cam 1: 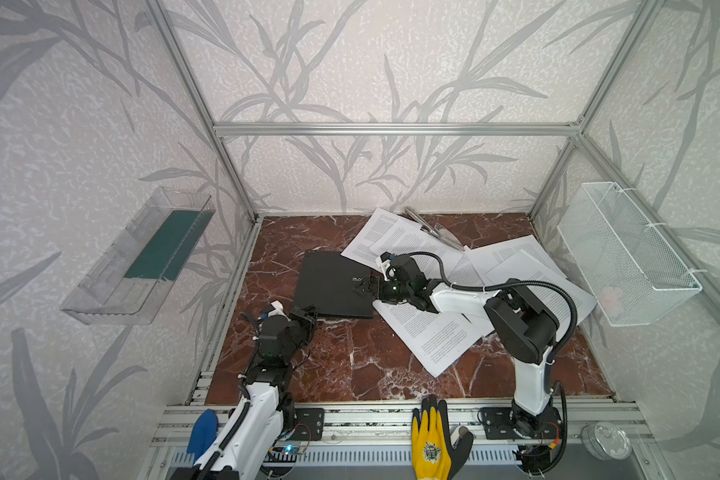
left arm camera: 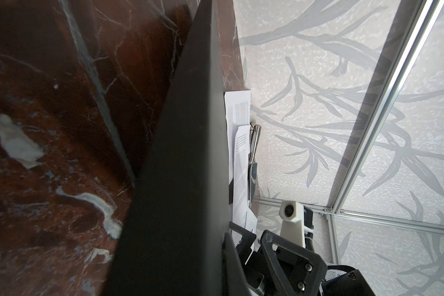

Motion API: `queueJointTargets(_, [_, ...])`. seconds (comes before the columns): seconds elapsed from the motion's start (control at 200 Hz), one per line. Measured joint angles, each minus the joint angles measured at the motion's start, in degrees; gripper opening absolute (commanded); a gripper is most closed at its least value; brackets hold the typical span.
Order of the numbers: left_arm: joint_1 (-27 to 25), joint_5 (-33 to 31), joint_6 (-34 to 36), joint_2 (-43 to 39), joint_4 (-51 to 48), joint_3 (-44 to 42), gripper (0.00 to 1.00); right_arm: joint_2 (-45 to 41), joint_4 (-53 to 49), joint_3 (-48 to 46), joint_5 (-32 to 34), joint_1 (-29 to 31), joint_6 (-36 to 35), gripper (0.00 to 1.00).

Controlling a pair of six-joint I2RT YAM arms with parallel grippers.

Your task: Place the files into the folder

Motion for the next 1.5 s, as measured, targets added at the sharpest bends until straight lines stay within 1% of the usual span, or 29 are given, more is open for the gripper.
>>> queueJointTargets(0.26, [0.0,0.2,-0.3,-1.7,0.0,0.0,0.00,-0.1,-2.9,1.0,1.4,0.0,-1.4,0.99])
queueJointTargets(0.74, [-0.1,1.2,-0.3,0.0,0.4,0.0,0.00,-0.1,-1.7,1.0,-1.6,0.0,1.0,0.99])
queueJointTargets(0.975, [-0.1,1.0,-0.5,0.1,0.9,0.0,0.00,0.0,0.9,1.0,-3.0,-0.7,4.0,0.98])
queueJointTargets(1.23, [-0.9,0.3,-1.3,0.7,3.2,0.0,0.00,2.1,5.2,0.9,-4.8,-1.8,7.6,0.94])
queueJointTargets(1.325, [-1.3,0.4,-1.4,1.2,3.8,0.0,0.00,3.1,6.2,0.9,-5.4,-1.8,8.6,0.90])
queueJointTargets(1.395, [-1.7,0.5,-1.6,1.6,4.3,0.0,0.00,4.0,7.3,0.9,-5.7,-2.0,9.6,0.85])
queueJointTargets(1.43, [-1.7,0.5,-1.7,1.7,4.6,0.0,0.00,4.4,8.0,0.9,-5.9,-2.1,10.1,0.81])
queueJointTargets(1.5, [-1.9,0.5,-1.7,1.7,5.1,0.0,0.00,5.6,9.9,0.9,-6.4,-2.4,11.4,0.70])
